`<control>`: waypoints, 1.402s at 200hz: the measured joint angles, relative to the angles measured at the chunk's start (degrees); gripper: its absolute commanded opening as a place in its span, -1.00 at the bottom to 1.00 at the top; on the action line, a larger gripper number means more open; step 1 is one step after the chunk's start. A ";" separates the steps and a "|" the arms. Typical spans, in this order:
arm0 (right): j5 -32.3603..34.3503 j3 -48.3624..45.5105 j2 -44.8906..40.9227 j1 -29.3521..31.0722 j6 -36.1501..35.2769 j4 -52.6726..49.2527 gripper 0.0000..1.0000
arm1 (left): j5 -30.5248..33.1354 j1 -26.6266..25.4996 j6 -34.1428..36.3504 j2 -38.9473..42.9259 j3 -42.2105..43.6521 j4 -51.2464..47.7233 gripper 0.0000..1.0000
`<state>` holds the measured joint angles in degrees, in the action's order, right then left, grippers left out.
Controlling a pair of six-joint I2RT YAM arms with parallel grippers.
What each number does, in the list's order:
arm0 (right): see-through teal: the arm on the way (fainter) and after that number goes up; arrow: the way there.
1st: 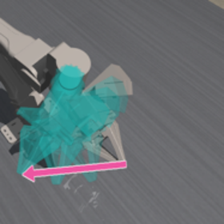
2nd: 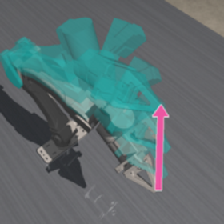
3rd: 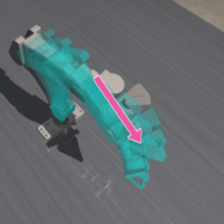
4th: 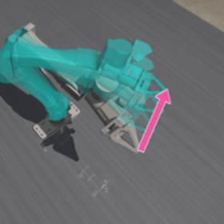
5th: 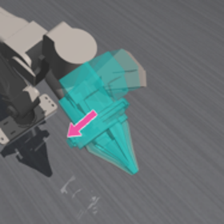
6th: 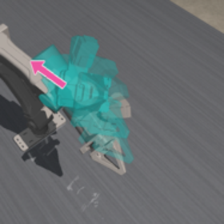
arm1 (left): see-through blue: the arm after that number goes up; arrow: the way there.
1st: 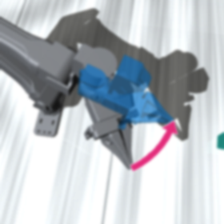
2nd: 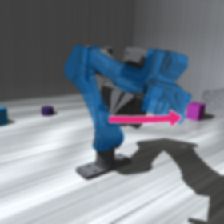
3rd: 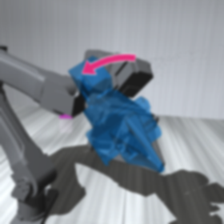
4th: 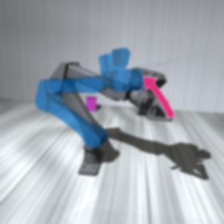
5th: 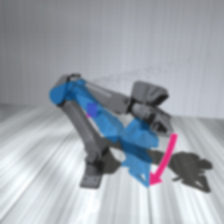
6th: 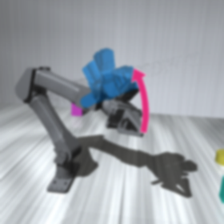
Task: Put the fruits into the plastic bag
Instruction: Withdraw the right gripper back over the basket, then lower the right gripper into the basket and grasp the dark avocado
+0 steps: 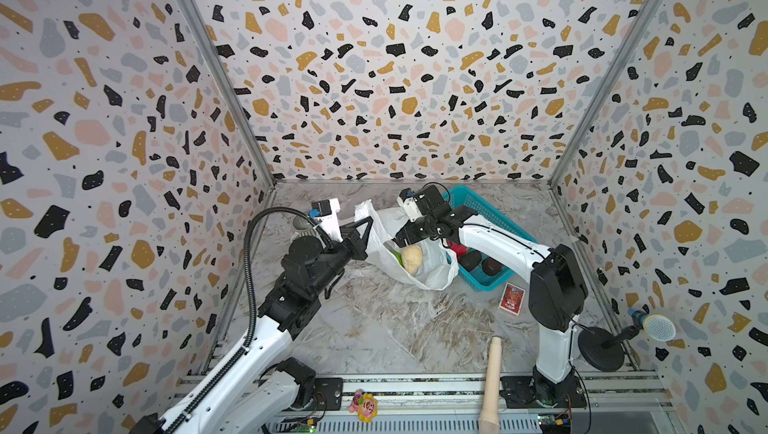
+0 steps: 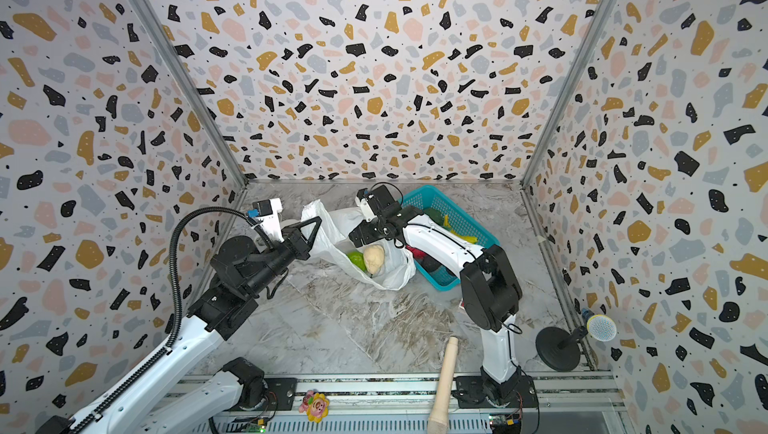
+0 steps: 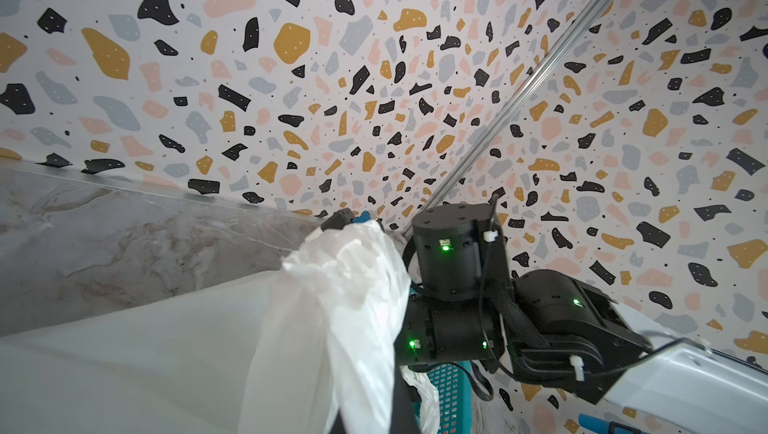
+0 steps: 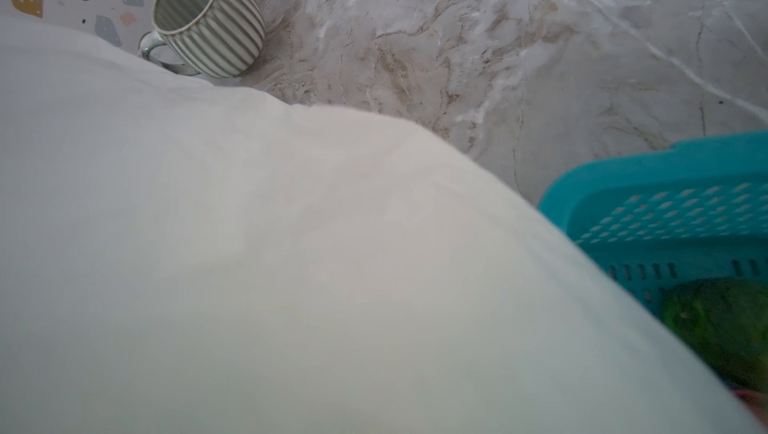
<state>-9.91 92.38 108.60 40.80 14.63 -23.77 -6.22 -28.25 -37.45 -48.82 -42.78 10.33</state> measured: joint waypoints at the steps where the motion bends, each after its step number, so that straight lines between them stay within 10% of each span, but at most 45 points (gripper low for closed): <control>1: -0.04 -0.33 -0.35 -0.02 -0.02 0.15 0.82 | 0.02 0.00 -0.02 -0.04 0.00 0.00 -1.00; 71: -6.73 -20.61 -26.08 -3.21 -0.59 7.72 0.82 | 2.67 0.00 -0.24 -0.55 0.15 0.02 -1.00; 123: -10.32 -31.76 -38.60 -16.48 4.70 14.32 0.86 | 3.85 0.00 -0.28 -0.37 1.27 0.11 -1.00; 280: 0.59 -34.58 -20.28 -23.56 12.57 2.73 0.71 | 5.33 0.00 -0.28 1.07 2.47 0.28 -1.00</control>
<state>-9.32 57.80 88.31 17.23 27.20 -21.04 -0.89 -28.25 -37.74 -47.75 -40.32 10.61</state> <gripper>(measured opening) 0.857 0.047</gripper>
